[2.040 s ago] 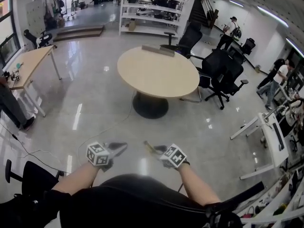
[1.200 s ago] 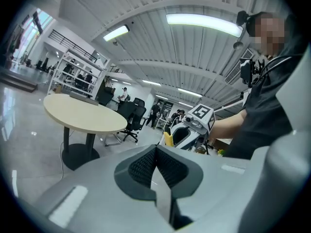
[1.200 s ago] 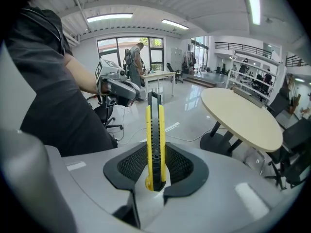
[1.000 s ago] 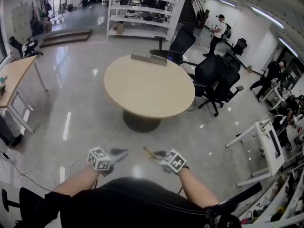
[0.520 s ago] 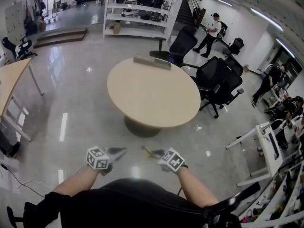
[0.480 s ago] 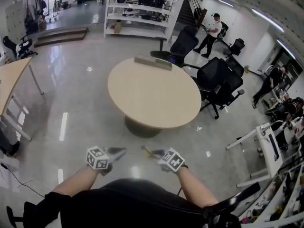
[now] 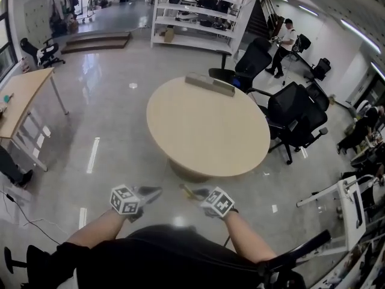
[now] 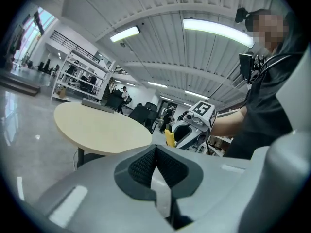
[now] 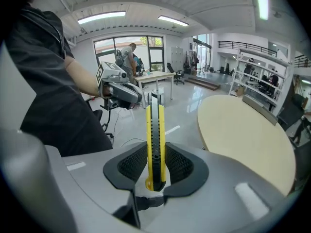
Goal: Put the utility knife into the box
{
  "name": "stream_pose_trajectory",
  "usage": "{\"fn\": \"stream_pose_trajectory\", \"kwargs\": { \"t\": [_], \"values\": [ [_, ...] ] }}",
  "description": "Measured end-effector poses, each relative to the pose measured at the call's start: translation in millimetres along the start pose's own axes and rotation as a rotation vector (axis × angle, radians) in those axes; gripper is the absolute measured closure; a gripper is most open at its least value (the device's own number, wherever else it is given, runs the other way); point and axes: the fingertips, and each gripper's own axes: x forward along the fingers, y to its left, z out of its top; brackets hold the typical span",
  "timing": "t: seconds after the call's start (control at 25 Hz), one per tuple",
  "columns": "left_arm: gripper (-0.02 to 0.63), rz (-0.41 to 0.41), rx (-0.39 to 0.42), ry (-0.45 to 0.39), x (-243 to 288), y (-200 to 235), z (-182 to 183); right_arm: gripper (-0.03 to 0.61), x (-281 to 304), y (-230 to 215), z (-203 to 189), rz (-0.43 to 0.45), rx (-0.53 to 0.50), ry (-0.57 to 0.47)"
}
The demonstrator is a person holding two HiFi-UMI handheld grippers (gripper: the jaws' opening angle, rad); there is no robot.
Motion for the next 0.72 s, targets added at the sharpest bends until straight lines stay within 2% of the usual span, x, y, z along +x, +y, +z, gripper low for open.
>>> {"fn": "stream_pose_trajectory", "kwargs": {
  "t": [0.16, 0.24, 0.36, 0.52, 0.72],
  "values": [
    [0.615, 0.098, -0.01, -0.033, 37, 15, 22, 0.448, -11, -56, -6, 0.038, -0.07, -0.012],
    [0.615, 0.122, -0.02, -0.052, 61, 12, 34, 0.448, -26, -82, -7, 0.051, -0.101, -0.021],
    [0.615, 0.133, -0.013, -0.056, 104, 7, 51, 0.448, -49, -120, -9, 0.068, -0.109, -0.043],
    [0.615, 0.125, 0.003, -0.056, 162, -3, 68, 0.448, -69, -168, -34, 0.076, -0.106, -0.058],
    [0.615, 0.132, 0.009, -0.031, 196, -2, 75, 0.448, -82, -201, -54, 0.076, -0.096, -0.064]
  ]
}}
